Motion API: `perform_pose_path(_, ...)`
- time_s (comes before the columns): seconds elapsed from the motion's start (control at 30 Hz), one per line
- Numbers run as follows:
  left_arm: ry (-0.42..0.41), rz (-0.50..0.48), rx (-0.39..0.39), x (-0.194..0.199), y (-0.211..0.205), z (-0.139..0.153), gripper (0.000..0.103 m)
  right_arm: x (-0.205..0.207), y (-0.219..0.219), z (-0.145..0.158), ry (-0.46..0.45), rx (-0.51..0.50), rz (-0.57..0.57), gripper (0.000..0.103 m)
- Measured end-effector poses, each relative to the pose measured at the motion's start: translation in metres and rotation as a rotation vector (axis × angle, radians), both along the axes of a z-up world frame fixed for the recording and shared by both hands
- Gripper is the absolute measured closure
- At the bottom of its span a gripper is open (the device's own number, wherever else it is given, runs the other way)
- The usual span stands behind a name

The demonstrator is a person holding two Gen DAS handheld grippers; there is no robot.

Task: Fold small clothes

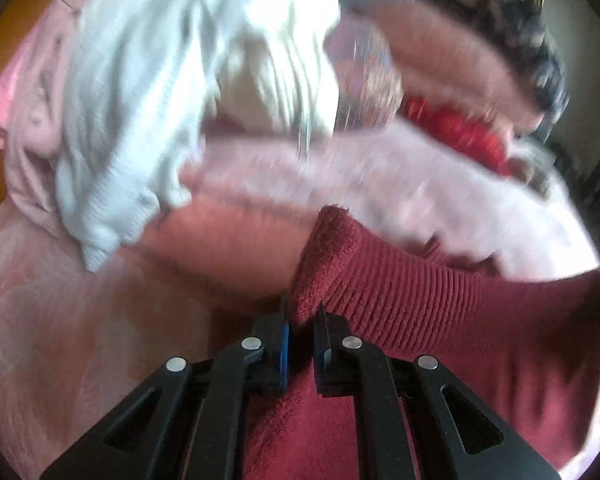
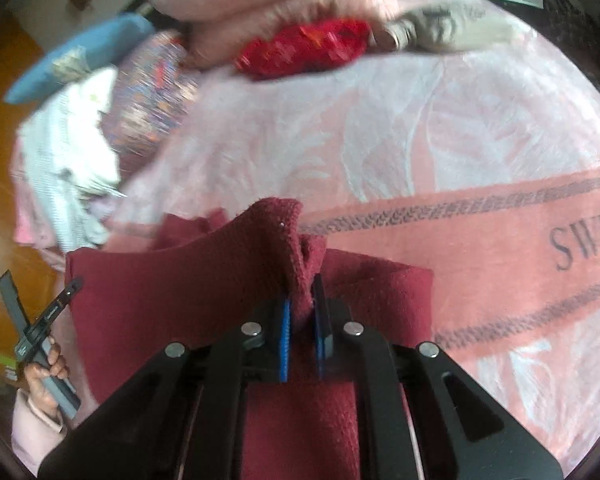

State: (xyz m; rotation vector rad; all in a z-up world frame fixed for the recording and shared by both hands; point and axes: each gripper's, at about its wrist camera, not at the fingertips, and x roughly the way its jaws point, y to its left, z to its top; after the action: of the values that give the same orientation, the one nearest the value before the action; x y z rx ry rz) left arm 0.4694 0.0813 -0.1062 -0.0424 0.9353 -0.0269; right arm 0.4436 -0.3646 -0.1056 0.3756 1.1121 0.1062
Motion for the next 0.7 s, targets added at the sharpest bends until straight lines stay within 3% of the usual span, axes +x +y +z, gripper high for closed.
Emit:
perform_pose_path(0.13,0.066,0.010,0.070,0.010,-0.004,-0.043,0.089,0.009,-0.001,-0.039,0.067,-0.026,-0.034,0.093)
perform_pose_path(0.27,0.069,0.011,0.076,0.010,-0.005,-0.043,0.085,0.002,-0.009,-0.043,0.068,0.008,-0.045,0.083)
perform_pose_path(0.3,0.081,0.009,0.078,0.010,-0.004,-0.039,0.075,-0.001,-0.011,-0.038,0.068,0.006,-0.048,0.075)
perform_pose_path(0.33,0.090,0.010,0.076,0.008,-0.002,-0.033,0.060,-0.007,-0.011,-0.032,0.065,0.005,-0.043,0.069)
perform_pose_path(0.37,0.094,0.009,0.068,0.005,-0.001,-0.028,0.053,-0.014,-0.012,-0.024,0.064,-0.009,-0.027,0.067)
perform_pose_path(0.43,0.091,-0.006,0.024,-0.012,0.006,-0.011,0.039,-0.036,-0.012,-0.006,0.062,-0.043,-0.003,0.047)
perform_pose_path(0.5,0.110,-0.026,0.014,-0.038,0.015,-0.001,0.023,-0.068,-0.010,0.008,0.056,-0.056,0.055,0.045)
perform_pose_path(0.6,0.151,-0.062,0.019,-0.087,0.029,0.000,0.023,-0.125,-0.007,0.008,0.081,-0.069,0.121,0.045)
perform_pose_path(0.7,0.163,-0.066,-0.009,-0.132,0.045,-0.011,0.023,-0.175,-0.009,-0.006,0.105,-0.013,0.160,0.045)
